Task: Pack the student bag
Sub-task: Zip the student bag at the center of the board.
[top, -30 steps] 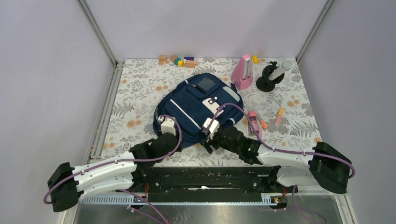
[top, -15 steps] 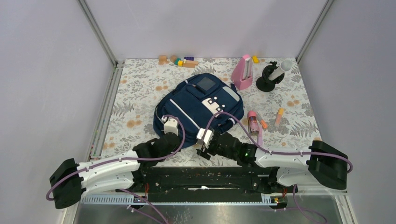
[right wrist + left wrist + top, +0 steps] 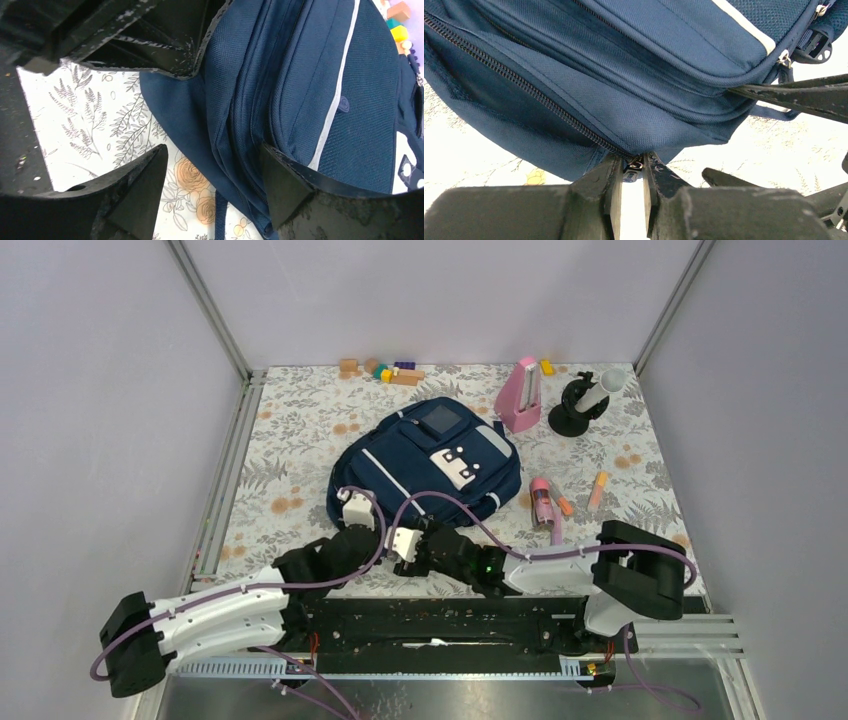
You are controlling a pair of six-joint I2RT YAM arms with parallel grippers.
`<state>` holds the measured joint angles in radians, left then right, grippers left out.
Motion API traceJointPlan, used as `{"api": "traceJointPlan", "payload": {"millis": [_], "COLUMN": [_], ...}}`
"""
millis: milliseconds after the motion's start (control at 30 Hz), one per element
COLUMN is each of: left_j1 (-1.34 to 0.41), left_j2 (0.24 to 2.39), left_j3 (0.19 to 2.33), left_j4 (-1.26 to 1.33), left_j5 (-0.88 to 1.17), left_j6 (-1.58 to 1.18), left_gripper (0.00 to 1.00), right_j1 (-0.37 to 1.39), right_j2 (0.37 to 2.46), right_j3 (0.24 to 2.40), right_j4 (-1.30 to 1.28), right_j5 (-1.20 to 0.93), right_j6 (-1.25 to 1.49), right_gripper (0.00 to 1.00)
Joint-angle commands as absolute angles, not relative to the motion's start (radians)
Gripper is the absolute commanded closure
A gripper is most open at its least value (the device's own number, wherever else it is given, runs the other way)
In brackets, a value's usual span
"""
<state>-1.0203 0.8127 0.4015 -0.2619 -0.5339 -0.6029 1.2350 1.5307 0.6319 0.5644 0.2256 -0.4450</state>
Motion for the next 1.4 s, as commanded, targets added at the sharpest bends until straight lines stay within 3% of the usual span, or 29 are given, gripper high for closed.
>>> {"api": "traceJointPlan", "payload": {"millis": [0, 33, 100, 133, 167, 200, 500, 767, 1367], "left_j1": [-1.022, -1.023, -1.022, -1.022, -1.022, -1.022, -1.022, -1.02, -1.014], "left_j2": [0.76, 0.749, 0.728, 0.72, 0.709, 0.7, 0.72, 0.764, 0.838], "left_j3": [0.424, 0.423, 0.425, 0.427, 0.43, 0.433, 0.534, 0.587, 0.609], "left_j4": [-0.257, -0.262, -0.269, -0.272, -0.276, -0.281, -0.41, -0.428, -0.58], "left_j5": [-0.539, -0.539, -0.535, -0.53, -0.525, -0.522, -0.511, -0.381, -0.804], "left_j6": [-0.587, -0.587, -0.58, -0.577, -0.576, -0.576, -0.55, -0.499, -0.661], "left_gripper": [1.0, 1.0, 1.0, 1.0, 1.0, 1.0, 1.0, 1.0, 1.0], "right_j1": [1.239, 1.239, 1.238, 1.239, 1.238, 1.238, 1.238, 1.236, 1.236], "right_j2": [1.597, 1.609, 1.625, 1.628, 1.628, 1.621, 1.472, 1.415, 1.336], "right_j3": [0.734, 0.744, 0.742, 0.732, 0.718, 0.707, 0.578, 0.513, 0.45], "right_j4": [0.653, 0.655, 0.682, 0.703, 0.717, 0.727, 0.653, 0.632, 0.645], "right_j5": [0.335, 0.354, 0.393, 0.41, 0.431, 0.456, 0.549, 0.596, 0.637], "right_j6": [-0.515, -0.52, -0.531, -0.537, -0.54, -0.545, -0.55, -0.545, -0.497], "right_gripper": [0.27, 0.34, 0.64, 0.73, 0.91, 1.0, 1.0, 1.0, 1.0]}}
